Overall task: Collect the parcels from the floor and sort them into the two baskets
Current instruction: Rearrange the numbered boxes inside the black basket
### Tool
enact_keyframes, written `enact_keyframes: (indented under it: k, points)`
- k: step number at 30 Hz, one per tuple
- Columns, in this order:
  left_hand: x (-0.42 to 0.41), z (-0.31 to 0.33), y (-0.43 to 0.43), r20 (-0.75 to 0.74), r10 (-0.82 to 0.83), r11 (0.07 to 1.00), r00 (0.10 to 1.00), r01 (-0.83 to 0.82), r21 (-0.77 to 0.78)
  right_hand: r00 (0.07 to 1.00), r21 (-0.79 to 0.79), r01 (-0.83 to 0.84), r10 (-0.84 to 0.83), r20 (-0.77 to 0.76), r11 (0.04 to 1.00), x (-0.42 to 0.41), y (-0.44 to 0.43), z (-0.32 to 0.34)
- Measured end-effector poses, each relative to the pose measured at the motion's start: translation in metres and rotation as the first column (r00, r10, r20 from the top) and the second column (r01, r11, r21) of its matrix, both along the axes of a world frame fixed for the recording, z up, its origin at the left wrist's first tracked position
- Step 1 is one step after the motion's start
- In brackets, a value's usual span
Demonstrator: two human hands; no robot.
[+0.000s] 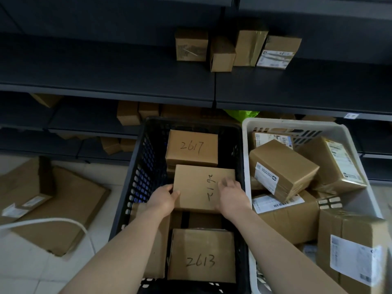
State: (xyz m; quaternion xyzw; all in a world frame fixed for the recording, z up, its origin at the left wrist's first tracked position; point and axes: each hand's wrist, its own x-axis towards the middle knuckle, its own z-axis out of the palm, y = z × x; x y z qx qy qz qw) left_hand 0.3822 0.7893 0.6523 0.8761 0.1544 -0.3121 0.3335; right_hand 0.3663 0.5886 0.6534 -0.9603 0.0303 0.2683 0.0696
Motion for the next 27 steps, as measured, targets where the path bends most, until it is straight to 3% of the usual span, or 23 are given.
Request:
enact_keyframes:
  k: [5, 11, 15, 21, 27]
  points:
    - [-0.006, -0.001, -0.003, 0.034, 0.015, 0.999, 0.999, -0.017, 0.039, 1.000, -0.007, -0.006, 0.006, 0.017, 1.000, -0.001, 0.002, -0.002]
    - [-0.028, 0.015, -0.003, 0.170, 0.059, 0.996, 0.984, -0.046, -0.077, 0.998, 0.012, -0.048, 0.047, 0.035, 0.999, -0.013, 0.002, 0.001]
    - [-0.049, 0.018, -0.003, 0.213, -0.085, 0.996, 0.973, 0.087, 0.000, 0.993, 0.010, -0.106, 0.105, 0.050, 0.994, -0.023, 0.004, 0.001]
    - [-0.058, 0.022, -0.001, 0.144, -0.054, 0.997, 0.988, 0.061, -0.045, 0.992, 0.059, -0.120, 0.122, -0.033, 0.991, -0.032, -0.001, 0.015]
    - [-0.067, 0.034, 0.005, 0.100, -0.096, 0.995, 0.990, 0.099, -0.017, 0.998, 0.107, -0.065, 0.067, -0.019, 0.992, -0.056, -0.002, 0.032]
